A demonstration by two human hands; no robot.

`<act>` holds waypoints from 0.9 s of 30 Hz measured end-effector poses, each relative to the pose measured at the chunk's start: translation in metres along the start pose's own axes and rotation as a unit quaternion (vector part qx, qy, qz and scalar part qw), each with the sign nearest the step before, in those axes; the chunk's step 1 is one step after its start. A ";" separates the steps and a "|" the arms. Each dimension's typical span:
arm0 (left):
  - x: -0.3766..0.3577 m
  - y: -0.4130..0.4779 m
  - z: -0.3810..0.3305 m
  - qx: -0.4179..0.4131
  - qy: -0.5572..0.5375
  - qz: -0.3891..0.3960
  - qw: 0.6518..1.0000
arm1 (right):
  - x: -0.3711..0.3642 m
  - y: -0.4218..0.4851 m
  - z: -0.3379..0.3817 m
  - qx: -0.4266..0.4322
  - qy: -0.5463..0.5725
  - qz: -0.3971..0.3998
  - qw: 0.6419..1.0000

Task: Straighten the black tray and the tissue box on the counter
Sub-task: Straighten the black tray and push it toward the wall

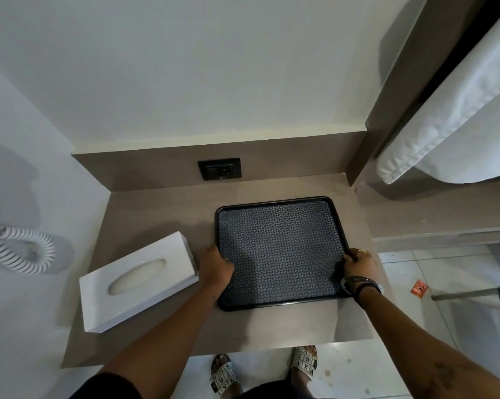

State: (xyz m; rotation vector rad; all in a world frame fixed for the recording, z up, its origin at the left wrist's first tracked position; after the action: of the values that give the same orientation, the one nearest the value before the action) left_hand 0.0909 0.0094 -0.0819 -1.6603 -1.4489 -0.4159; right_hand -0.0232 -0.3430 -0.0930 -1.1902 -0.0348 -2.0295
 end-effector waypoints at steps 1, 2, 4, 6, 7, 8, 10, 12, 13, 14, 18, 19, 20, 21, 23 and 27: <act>0.000 -0.006 -0.002 -0.008 0.027 -0.011 1.000 | 0.001 -0.003 0.001 0.012 -0.020 -0.002 1.000; -0.001 -0.013 -0.005 -0.024 0.059 -0.028 0.998 | 0.002 -0.008 0.003 0.031 -0.050 -0.013 0.998; -0.007 -0.032 -0.008 -0.088 0.124 -0.048 0.987 | 0.002 -0.027 0.006 0.093 -0.107 -0.044 0.989; -0.025 -0.057 -0.003 -0.179 0.153 -0.022 0.972 | -0.005 -0.056 0.009 0.206 -0.159 -0.060 0.964; -0.037 -0.070 0.001 -0.221 0.166 -0.005 0.961 | -0.012 -0.072 0.009 0.266 -0.187 -0.057 0.944; -0.048 -0.083 0.006 -0.255 0.182 0.009 0.950 | -0.021 -0.087 0.006 0.311 -0.216 -0.043 0.924; -0.067 -0.103 0.017 -0.305 0.212 0.018 0.928 | -0.041 -0.110 -0.006 0.351 -0.262 0.012 0.899; -0.082 -0.115 0.027 -0.330 0.246 0.023 0.911 | -0.059 -0.123 -0.022 0.354 -0.299 0.058 0.884; -0.087 -0.119 0.032 -0.334 0.260 0.028 0.906 | -0.067 -0.127 -0.029 0.350 -0.316 0.075 0.878; -0.091 -0.122 0.037 -0.338 0.268 0.035 0.902 | -0.073 -0.129 -0.034 0.346 -0.329 0.089 0.874; -0.101 -0.127 0.046 -0.347 0.285 0.064 0.891 | -0.083 -0.126 -0.038 0.328 -0.340 0.110 0.874; -0.102 -0.126 0.047 -0.344 0.285 0.065 0.892 | -0.084 -0.124 -0.037 0.324 -0.339 0.114 0.876; -0.102 -0.125 0.046 -0.341 0.284 0.066 0.894 | -0.085 -0.123 -0.036 0.324 -0.337 0.116 0.876; -0.102 -0.124 0.045 -0.339 0.287 0.069 0.893 | -0.087 -0.121 -0.034 0.325 -0.334 0.117 0.877; -0.100 -0.119 0.042 -0.338 0.298 0.074 0.890 | -0.087 -0.118 -0.030 0.328 -0.333 0.118 0.876; -0.094 -0.102 0.028 -0.332 0.320 0.074 0.884 | -0.088 -0.103 -0.017 0.332 -0.329 0.106 0.877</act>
State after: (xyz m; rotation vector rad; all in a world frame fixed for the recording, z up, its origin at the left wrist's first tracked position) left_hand -0.0359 -0.0335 -0.1272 -1.8637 -0.6976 -1.3464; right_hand -0.0767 -0.2243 -0.1344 -1.2796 -0.8290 -1.1707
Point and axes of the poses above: each hand's wrist, its own y-axis towards the middle knuckle, its own x-axis out of the back of the hand, z = x × y, the point moved 6 cm from there along y, towards the middle knuckle
